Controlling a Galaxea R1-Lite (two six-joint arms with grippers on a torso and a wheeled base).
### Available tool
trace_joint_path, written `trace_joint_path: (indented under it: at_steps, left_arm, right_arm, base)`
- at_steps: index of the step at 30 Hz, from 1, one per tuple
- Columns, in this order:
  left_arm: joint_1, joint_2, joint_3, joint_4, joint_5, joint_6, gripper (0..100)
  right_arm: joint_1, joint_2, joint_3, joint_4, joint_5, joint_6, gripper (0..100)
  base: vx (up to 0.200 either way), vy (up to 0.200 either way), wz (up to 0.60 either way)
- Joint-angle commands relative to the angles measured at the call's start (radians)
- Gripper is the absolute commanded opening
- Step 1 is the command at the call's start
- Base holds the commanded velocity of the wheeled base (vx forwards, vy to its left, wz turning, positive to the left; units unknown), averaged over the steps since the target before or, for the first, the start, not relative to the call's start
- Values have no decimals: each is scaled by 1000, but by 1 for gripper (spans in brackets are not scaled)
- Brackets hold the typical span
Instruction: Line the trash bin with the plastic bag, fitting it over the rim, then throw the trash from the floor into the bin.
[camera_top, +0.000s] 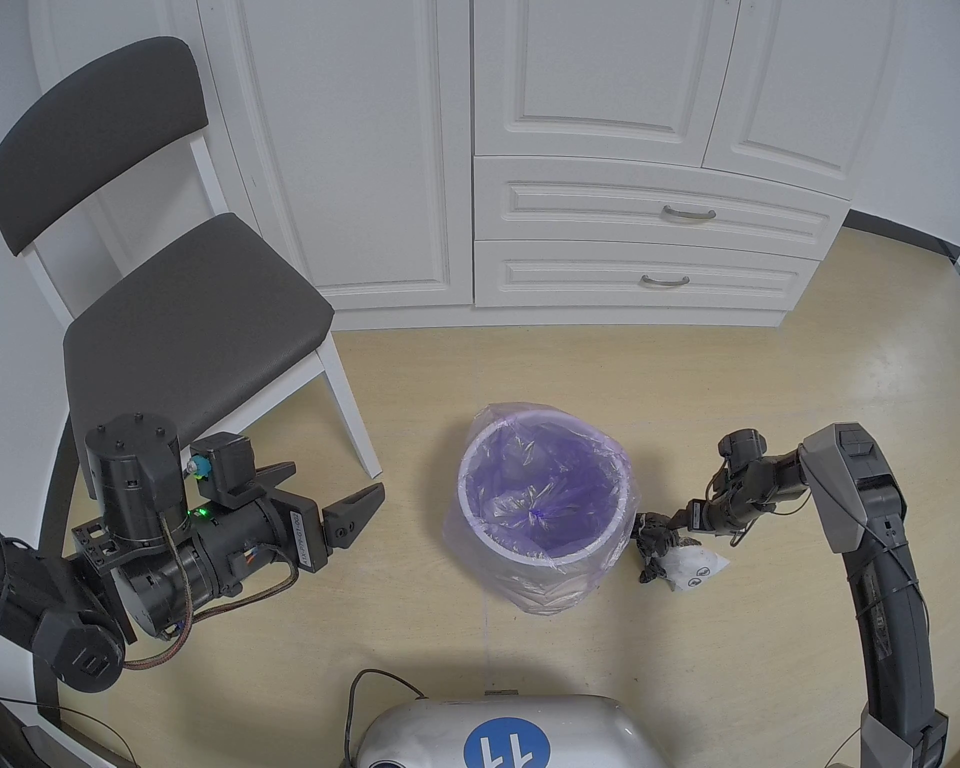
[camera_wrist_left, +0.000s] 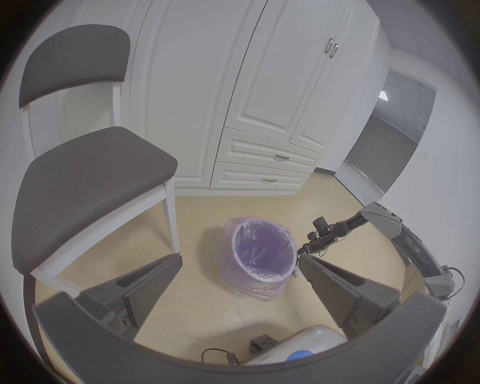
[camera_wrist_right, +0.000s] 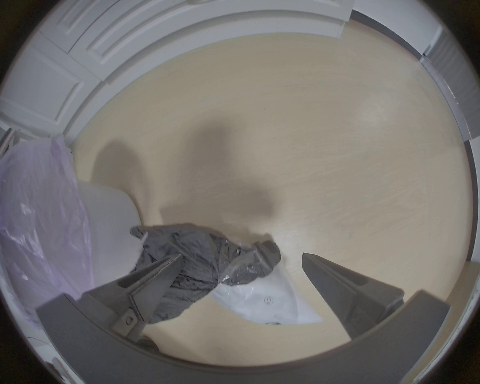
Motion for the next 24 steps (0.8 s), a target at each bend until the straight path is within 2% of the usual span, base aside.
trace_joint_path:
  at_steps: [1, 3, 6, 7, 15, 20, 24]
  left_arm:
    - [0, 1, 1, -1, 4, 0, 100]
    - [-1, 6, -1, -1, 22, 0, 100]
    - [0, 13, -4, -3, 30, 0, 100]
    - [0, 15, -4, -3, 30, 0, 100]
    - [0, 13, -4, -3, 30, 0, 100]
    - [-1, 7, -5, -3, 59, 0, 100]
    - [-6, -8, -2, -3, 82, 1, 100]
  right_arm:
    - [25, 63, -30, 62, 1, -28, 100]
    - [30, 67, -30, 78, 1, -62, 100]
    - [38, 70, -30, 82, 2, -66, 100]
    - [41, 73, -30, 82, 2, -68, 0]
    - [39, 67, -30, 78, 7, -66, 0]
    - [10, 47, -30, 78, 21, -50, 0]
    - [-2, -13, -18, 78, 22, 18, 0]
  base:
    - [0, 0, 0]
    - [0, 0, 0]
    - [0, 0, 0]
    - [0, 0, 0]
    - [0, 0, 0]
    - [0, 0, 0]
    - [0, 0, 0]
